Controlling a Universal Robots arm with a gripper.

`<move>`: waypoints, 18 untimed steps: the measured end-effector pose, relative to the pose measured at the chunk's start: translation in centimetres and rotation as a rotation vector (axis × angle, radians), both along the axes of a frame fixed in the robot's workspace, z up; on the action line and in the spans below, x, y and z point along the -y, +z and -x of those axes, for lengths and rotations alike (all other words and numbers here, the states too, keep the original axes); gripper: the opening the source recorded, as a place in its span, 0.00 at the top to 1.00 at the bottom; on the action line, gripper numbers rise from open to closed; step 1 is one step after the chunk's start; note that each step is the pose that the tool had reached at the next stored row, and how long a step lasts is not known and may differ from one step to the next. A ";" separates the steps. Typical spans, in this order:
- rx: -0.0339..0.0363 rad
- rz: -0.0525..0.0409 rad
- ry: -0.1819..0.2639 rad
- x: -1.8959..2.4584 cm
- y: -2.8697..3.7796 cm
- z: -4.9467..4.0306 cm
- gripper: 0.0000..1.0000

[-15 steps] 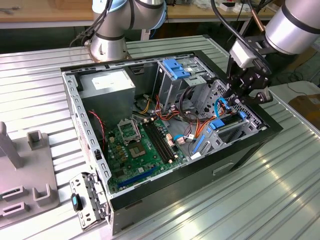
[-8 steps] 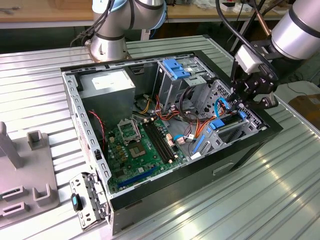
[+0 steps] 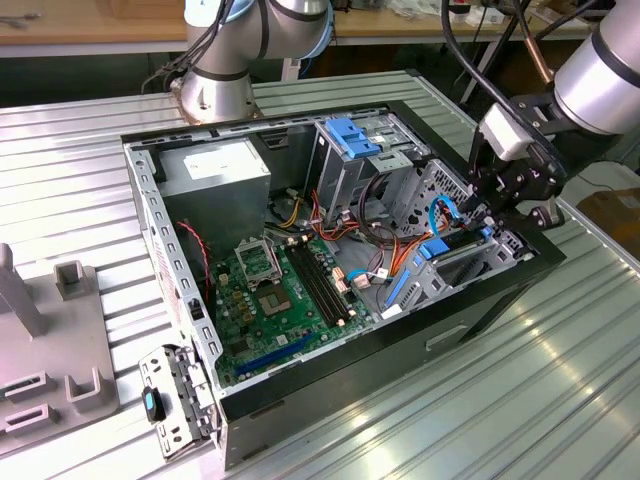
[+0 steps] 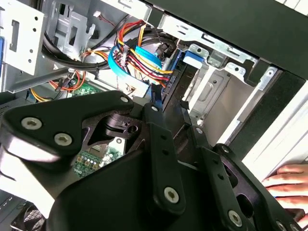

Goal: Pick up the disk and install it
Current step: 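Insert the second disk wire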

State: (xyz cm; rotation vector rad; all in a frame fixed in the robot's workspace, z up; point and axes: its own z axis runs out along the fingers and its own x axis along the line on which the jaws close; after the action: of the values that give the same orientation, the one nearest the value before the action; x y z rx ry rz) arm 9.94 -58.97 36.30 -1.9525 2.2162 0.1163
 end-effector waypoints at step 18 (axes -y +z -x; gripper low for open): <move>-0.0002 -0.0269 0.000 -0.87 -1.11 -0.01 0.84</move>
State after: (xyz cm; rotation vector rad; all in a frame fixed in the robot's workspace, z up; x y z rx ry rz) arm 9.95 -58.10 35.18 -1.9386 2.2031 0.1455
